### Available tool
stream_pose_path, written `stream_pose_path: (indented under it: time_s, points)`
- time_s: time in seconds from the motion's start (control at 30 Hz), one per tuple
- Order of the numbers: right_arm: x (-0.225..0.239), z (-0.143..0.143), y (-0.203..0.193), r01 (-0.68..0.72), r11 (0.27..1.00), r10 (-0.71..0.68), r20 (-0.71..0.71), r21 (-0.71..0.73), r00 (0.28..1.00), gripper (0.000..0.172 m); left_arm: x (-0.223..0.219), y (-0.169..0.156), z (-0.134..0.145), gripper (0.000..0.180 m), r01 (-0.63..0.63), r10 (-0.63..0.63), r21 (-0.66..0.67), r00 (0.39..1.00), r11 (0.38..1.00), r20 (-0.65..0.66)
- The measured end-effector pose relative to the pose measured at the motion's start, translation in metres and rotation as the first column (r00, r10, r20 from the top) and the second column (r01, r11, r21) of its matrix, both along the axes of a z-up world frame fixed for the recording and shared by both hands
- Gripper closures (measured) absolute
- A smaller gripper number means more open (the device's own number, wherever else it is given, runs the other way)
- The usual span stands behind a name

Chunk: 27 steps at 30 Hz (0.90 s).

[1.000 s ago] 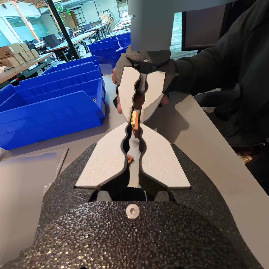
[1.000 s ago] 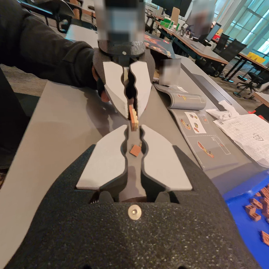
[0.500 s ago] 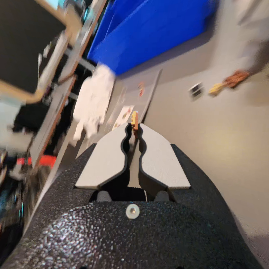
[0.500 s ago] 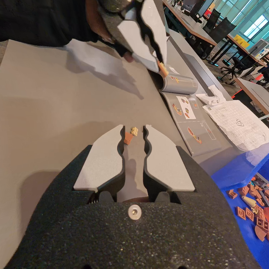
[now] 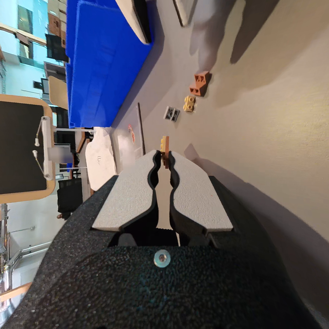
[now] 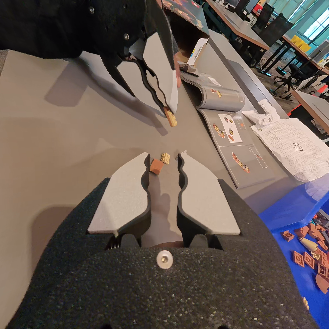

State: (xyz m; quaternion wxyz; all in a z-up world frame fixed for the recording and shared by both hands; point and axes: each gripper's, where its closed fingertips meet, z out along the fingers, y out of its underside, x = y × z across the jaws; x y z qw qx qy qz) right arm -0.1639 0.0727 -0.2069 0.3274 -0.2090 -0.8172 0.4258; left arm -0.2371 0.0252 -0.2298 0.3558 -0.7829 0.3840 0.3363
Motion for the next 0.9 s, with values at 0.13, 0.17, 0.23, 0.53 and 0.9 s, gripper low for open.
stream_pose_path:
  time_s: [0.13,0.17,0.23,0.53,0.9]
  points:
    - [0.0,0.0,0.001,0.002,1.0,-0.002,0.002,-0.003,1.0,0.143,-0.001,-0.002,-0.007,0.172,-0.003,0.002,-0.045,1.0,0.999,-0.019]
    - [0.0,0.0,0.001,0.003,1.0,-0.003,0.002,-0.003,1.0,0.143,0.001,-0.003,-0.009,0.172,0.001,-0.002,-0.055,1.0,0.998,-0.01]
    - [0.0,0.0,0.001,0.005,1.0,-0.005,0.004,-0.002,1.0,0.143,0.002,-0.004,-0.013,0.172,0.006,-0.006,-0.075,1.0,0.997,0.0]
    - [-0.001,-0.001,0.002,0.011,1.0,-0.011,0.014,-0.004,1.0,0.143,0.017,-0.012,-0.023,0.164,0.056,-0.032,-0.144,0.985,0.988,0.168]
    - [-0.003,-0.002,0.008,0.036,0.999,-0.036,0.019,0.003,0.999,0.145,0.036,-0.019,-0.016,0.154,0.091,-0.013,-0.151,0.893,0.984,0.45]
